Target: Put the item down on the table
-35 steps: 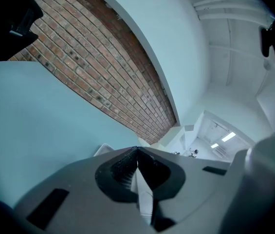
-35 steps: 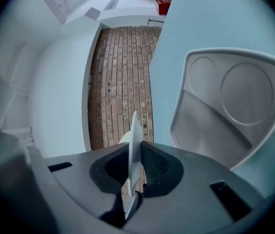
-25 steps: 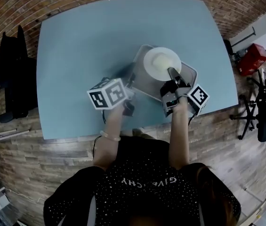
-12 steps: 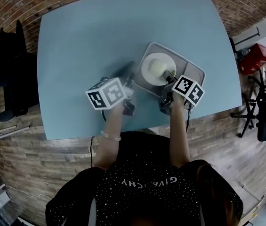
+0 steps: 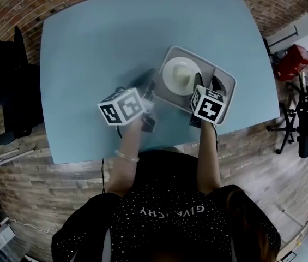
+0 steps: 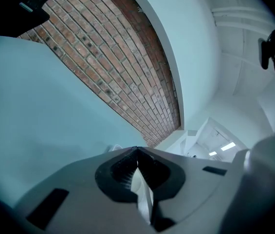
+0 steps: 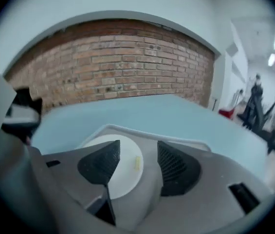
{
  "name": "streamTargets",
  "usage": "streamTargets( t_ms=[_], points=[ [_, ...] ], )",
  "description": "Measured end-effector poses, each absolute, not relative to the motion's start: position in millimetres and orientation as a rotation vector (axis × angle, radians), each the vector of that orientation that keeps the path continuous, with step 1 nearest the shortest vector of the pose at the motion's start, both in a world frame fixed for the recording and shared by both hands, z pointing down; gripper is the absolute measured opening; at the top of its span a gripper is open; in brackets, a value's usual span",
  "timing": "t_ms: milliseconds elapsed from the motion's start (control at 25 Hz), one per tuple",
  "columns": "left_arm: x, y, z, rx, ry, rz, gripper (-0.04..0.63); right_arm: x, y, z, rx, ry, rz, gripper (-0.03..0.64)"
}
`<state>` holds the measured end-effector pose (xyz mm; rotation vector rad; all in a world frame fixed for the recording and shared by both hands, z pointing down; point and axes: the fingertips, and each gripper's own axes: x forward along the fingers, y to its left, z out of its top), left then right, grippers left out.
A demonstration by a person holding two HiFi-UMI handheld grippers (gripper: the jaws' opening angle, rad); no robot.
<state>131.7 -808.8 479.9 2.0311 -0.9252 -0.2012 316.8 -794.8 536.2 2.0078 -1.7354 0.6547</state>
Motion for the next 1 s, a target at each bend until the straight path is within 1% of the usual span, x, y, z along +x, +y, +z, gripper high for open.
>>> streamTargets(
  t_ms=[80, 120, 200, 240, 280, 320, 360, 480, 520, 680, 880, 1000],
  points=[
    [132, -809, 481, 2.033, -0.928, -0.193, 0.011, 303, -794, 520, 2.013, -2.069, 1.029, 0.243],
    [133, -808, 481, 2.034, -0.927, -0.188, 0.011, 300, -794, 507, 2.017, -2.267, 1.301, 0.194],
    [137, -807, 483, 2.038, -0.924, -0.177, 0.011, 306, -792, 481, 1.963, -2.612, 2.034, 0.030],
    [138, -806, 484, 2.039, -0.922, -0.171, 0.011, 313, -790, 472, 1.851, -2.725, 2.426, 0.014],
    [140, -805, 485, 2.038, -0.921, -0.164, 0.011, 319, -788, 465, 1.708, -2.798, 2.728, 0.014],
    [142, -804, 487, 2.037, -0.921, -0.156, 0.011, 325, -786, 462, 1.610, -2.843, 2.875, 0.014],
    [144, -803, 489, 2.035, -0.927, -0.145, 0.011, 328, -785, 461, 1.600, -2.869, 2.870, 0.014],
    [145, -803, 494, 2.029, -0.961, -0.116, 0.011, 328, -782, 461, 1.735, -2.857, 2.543, 0.014],
    [148, -803, 494, 2.029, -0.954, -0.115, 0.011, 328, -782, 461, 1.747, -2.855, 2.493, 0.014],
    [158, -802, 492, 2.037, -0.919, -0.115, 0.011, 333, -780, 462, 1.737, -2.858, 2.562, 0.014],
    [162, -799, 498, 2.039, -0.915, -0.077, 0.011, 339, -778, 470, 1.814, -2.796, 2.502, 0.014],
    [161, -799, 498, 2.037, -0.913, -0.079, 0.011, 336, -778, 473, 1.809, -2.776, 2.527, 0.014]
  ],
)
